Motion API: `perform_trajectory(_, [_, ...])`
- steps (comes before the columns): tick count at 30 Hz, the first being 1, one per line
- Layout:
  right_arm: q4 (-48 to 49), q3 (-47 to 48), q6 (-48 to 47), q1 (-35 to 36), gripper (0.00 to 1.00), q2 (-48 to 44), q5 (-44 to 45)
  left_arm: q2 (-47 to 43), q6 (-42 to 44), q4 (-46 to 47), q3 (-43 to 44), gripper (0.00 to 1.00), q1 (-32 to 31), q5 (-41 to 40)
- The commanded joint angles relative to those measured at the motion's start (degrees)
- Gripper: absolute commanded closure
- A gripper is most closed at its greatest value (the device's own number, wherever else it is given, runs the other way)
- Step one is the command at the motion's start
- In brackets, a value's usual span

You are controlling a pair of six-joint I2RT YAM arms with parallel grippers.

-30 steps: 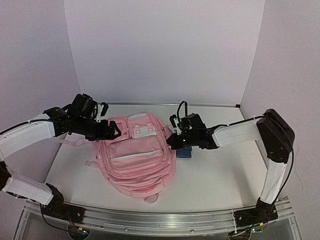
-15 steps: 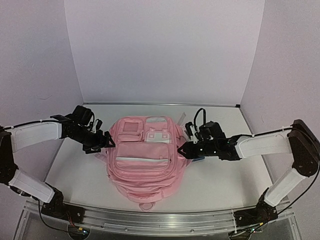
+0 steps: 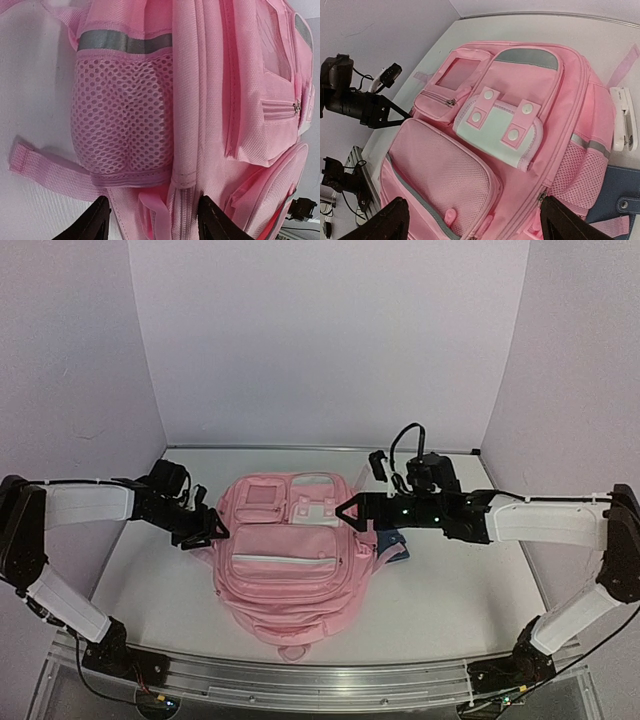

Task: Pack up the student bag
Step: Unzip the student bag at the center of the board.

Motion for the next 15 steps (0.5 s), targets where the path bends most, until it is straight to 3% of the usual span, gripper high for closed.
perform_trajectory(1, [1.5,2.4,2.8,1.7,0.10,5.6,-2.9,3.7,0.3,5.1,-0.4,0.45,1.4,-0.1])
perform_trajectory(9, [4.9,3.6,5.8,3.8,0.07,12.6,-4.2,9.3,3.2,9.8,2.2,0.79,4.4,3.1])
perform_trajectory(15, [7.7,4.7,6.6,5.7,0.07,15.9,-5.5,11.5,8.1,8.5,6.3,0.93,4.6,1.9])
